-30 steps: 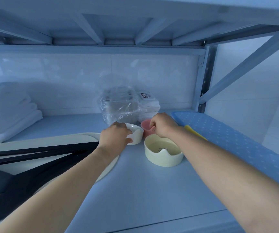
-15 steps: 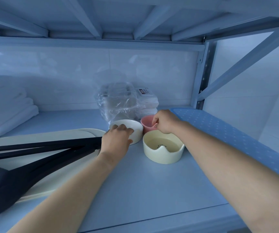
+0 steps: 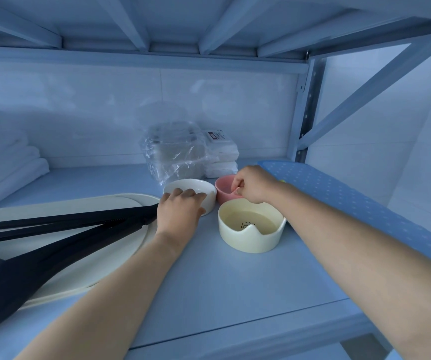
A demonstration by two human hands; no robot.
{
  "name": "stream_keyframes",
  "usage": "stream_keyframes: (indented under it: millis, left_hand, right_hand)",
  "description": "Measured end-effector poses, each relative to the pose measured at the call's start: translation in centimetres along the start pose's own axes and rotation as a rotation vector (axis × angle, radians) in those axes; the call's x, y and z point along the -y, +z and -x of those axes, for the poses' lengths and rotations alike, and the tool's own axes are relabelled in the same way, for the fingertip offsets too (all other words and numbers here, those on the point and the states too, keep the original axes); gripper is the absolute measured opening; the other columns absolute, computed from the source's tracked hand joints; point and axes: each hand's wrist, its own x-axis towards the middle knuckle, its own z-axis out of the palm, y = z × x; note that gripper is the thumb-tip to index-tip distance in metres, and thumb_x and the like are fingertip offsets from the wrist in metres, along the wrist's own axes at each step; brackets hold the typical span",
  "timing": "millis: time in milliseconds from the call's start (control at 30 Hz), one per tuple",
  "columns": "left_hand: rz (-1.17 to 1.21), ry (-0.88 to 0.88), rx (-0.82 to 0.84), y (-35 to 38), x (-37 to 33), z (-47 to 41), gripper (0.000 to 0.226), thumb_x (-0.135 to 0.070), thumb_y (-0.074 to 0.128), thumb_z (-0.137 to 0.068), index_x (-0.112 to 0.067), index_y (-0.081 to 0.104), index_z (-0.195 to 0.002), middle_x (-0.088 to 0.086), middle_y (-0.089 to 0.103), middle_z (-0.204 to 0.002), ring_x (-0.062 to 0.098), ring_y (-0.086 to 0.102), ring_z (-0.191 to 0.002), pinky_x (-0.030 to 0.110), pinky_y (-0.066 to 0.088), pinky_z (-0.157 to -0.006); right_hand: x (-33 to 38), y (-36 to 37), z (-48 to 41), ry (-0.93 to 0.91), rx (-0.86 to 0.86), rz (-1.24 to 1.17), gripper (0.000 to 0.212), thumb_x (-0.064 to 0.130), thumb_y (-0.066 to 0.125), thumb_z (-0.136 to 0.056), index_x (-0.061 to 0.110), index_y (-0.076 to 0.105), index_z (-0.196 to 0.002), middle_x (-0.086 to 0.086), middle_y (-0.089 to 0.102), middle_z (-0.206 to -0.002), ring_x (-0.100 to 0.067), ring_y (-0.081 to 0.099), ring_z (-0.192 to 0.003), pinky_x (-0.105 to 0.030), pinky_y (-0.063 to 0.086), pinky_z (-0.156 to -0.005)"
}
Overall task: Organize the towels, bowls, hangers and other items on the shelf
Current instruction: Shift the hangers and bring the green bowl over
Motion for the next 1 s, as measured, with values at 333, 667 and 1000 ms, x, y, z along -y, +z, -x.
stream_keyframes:
  millis: [333, 667, 1000]
  left_hand:
    - [0.095, 0.051, 0.018, -0.6, 1.0, 0.5, 0.046, -0.038, 0.057, -0.088, -0.03, 0.048, -0.132, -0.006, 0.052, -0.128, 0.02, 0.045, -0.118, 0.032, 0.039, -0.091]
    - [0.328, 0.045, 0.013, -3.0, 1.3, 0.7, 0.039, -0.036, 0.063, -0.084, -0.031, 0.055, -0.122, -0.008, 0.054, -0.121, 0.018, 0.048, -0.113, 0.034, 0.049, -0.079]
    - [0.543, 0.3, 0.1, -3.4, -1.5, 2.3, 0.025, -0.02, 0.057, -0.089, -0.028, 0.065, -0.111, -0.009, 0.059, -0.113, 0.012, 0.054, -0.108, 0.027, 0.046, -0.087]
  right_hand:
    - [0.0, 0.1, 1.8, -0.002, -0.059, -0.076, 0.027, 0.013, 0.058, -0.086, 0.018, 0.063, -0.112, 0.001, 0.065, -0.112, -0.017, 0.059, -0.105, -0.022, 0.043, -0.086]
    - [0.4, -3.4, 7.2, -0.138, 0.015, -0.09, 0.026, 0.009, 0.059, -0.086, 0.023, 0.064, -0.108, 0.005, 0.067, -0.1, -0.011, 0.063, -0.089, -0.025, 0.049, -0.084]
    - [0.8, -3.0, 12.0, -0.184, 0.223, 0.129, 0.036, 0.022, 0.055, -0.078, 0.037, 0.058, -0.11, 0.021, 0.061, -0.097, -0.003, 0.053, -0.097, -0.023, 0.037, -0.094]
